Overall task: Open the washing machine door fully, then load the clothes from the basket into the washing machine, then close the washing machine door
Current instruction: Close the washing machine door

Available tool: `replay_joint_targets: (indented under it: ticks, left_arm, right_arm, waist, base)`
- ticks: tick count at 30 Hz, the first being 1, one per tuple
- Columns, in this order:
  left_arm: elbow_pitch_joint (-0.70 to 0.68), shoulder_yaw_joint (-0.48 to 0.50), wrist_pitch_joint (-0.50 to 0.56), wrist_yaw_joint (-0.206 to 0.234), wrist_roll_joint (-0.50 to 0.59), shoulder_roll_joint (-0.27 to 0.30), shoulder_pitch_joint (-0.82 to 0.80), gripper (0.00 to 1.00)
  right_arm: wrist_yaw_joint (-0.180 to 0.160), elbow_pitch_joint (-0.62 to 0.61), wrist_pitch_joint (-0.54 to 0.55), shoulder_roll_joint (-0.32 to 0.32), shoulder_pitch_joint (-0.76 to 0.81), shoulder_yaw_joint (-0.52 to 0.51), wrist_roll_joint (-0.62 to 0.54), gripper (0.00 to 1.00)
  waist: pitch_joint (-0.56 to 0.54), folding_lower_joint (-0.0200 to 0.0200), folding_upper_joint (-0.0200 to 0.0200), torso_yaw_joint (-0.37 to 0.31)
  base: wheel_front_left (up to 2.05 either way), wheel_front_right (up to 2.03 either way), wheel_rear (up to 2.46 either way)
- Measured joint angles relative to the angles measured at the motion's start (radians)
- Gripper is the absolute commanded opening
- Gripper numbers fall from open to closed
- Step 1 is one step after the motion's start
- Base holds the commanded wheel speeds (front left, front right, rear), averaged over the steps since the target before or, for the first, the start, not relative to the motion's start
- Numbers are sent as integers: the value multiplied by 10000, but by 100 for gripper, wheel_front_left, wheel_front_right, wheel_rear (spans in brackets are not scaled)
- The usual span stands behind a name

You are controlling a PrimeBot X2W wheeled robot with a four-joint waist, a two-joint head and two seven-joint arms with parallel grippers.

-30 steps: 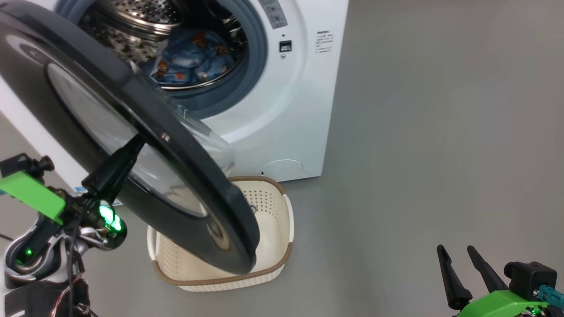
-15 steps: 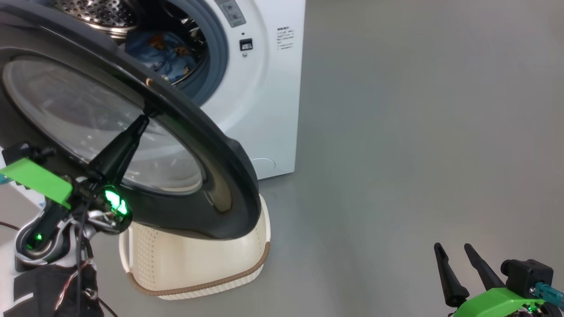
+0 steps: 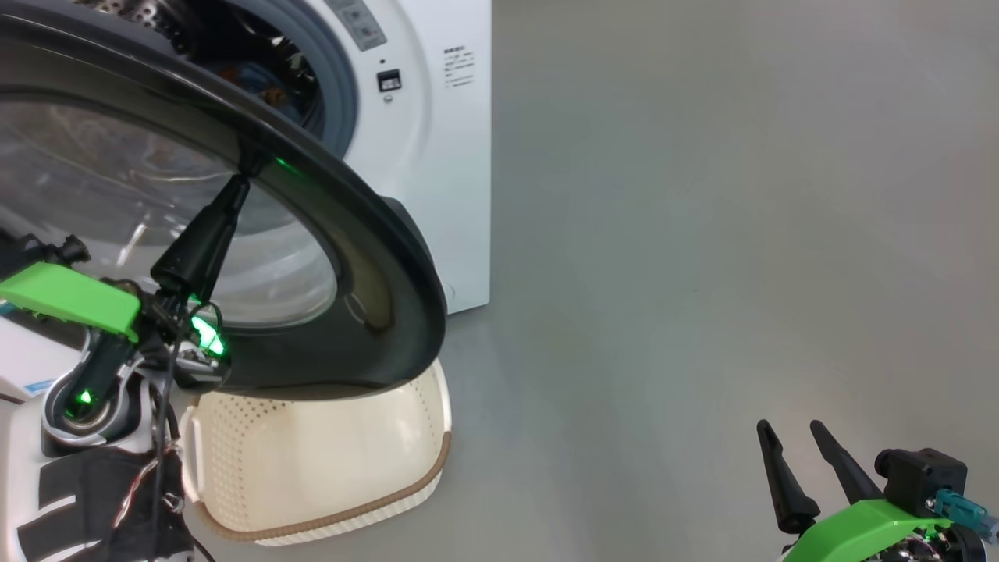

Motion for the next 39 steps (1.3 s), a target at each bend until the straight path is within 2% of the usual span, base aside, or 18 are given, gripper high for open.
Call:
replay_joint_targets:
  ticks: [16,26,30,32,33,35,36,37,39]
  left_arm:
    - [430,-167,-949,-4,61,54,-170,0]
    - [370,-464,-1220,-4,-27,58,-107,0]
    - [-134,-993,-1488,-12,318,69,310,0]
    - [-481,-1396,-1797,-12,821,176,665,0]
    - [-627,-1605,-1948,-12,1026,234,839,7]
    - [-920,-2339,-2257,-13,1747,545,1266,44]
    - [-1034,-2677,-2500,-13,2119,686,1482,80]
    - [-1141,-2949,-2780,-13,2383,792,1701,100]
    - [-1298,-3561,-3384,-13,2874,1064,2123,100]
  right_arm:
    - [0,115,-15,-2,-136,35,0,100]
    - [0,316,-48,-2,-134,-372,211,100]
    - [0,414,-50,2,-125,-631,192,100]
    - [0,424,-61,0,-122,-671,169,100]
    - [0,424,-71,4,-120,-671,167,100]
    - [0,416,-92,4,-96,-679,157,100]
    - [0,412,-90,4,-70,-685,132,100]
    - [0,395,-90,4,-35,-692,59,100]
    - [0,357,-88,8,80,-723,-127,100]
  waist:
    - [21,0,0,-578]
    - [-40,0,0,-193]
    - [-156,0,0,117]
    - [-240,0,0,286]
    - [-285,0,0,370]
    - [-392,0,0,541]
    - [-450,-1,0,626]
    - [-509,-1,0,713]
    - [-635,-1,0,888]
  base:
    - [0,0,0]
    - [0,0,0]
    - [0,0,0]
    - [0,0,0]
    - [0,0,0]
    - [0,0,0]
    - [0,0,0]
    - [0,0,0]
    - [0,0,0]
